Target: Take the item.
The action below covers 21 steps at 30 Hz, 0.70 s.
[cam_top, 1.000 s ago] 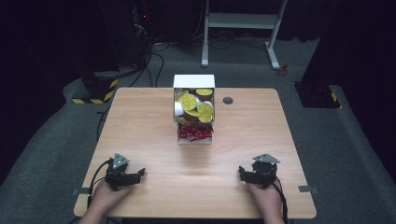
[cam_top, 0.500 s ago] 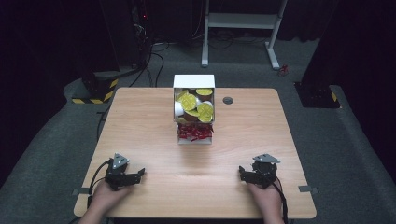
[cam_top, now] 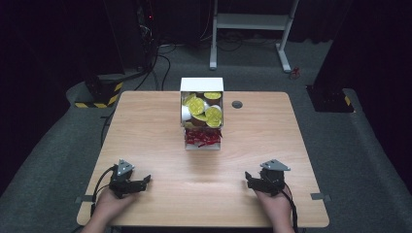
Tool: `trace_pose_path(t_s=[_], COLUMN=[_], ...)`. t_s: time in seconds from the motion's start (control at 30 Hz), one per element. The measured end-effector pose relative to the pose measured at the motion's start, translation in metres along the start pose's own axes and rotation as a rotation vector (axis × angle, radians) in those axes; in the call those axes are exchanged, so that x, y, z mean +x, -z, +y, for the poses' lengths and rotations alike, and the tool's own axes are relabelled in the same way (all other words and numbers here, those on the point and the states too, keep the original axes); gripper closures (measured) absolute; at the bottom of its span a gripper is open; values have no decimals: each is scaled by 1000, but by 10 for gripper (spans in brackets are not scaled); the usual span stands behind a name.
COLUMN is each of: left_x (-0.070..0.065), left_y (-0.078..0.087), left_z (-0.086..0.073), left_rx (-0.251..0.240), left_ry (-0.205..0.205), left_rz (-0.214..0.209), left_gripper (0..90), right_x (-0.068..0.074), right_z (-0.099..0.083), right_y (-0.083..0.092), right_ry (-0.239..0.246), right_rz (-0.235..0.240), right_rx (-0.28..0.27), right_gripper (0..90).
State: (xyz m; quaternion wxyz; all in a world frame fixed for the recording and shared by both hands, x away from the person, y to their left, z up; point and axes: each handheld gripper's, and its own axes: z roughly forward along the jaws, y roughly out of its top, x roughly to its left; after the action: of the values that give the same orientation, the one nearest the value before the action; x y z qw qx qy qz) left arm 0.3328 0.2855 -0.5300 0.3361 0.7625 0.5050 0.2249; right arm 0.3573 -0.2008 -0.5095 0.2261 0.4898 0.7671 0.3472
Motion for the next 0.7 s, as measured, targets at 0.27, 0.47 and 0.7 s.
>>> trace_pose_path(t_s=[0.27, 0.47, 0.7], left_x=[0, 0, 0], left_y=[0, 1, 1], left_z=[0, -1, 0], left_rx=[0, 3, 3], left_ry=[-1, 2, 1], left_rz=[0, -1, -1], left_gripper=[158, 158, 158], right_x=[11, 14, 20], right_z=[0, 4, 5], right_y=[-5, -5, -3], right_ry=[12, 6, 2], right_rz=[16, 29, 53], right_rx=[-2, -35, -56], right_gripper=[169, 207, 265])
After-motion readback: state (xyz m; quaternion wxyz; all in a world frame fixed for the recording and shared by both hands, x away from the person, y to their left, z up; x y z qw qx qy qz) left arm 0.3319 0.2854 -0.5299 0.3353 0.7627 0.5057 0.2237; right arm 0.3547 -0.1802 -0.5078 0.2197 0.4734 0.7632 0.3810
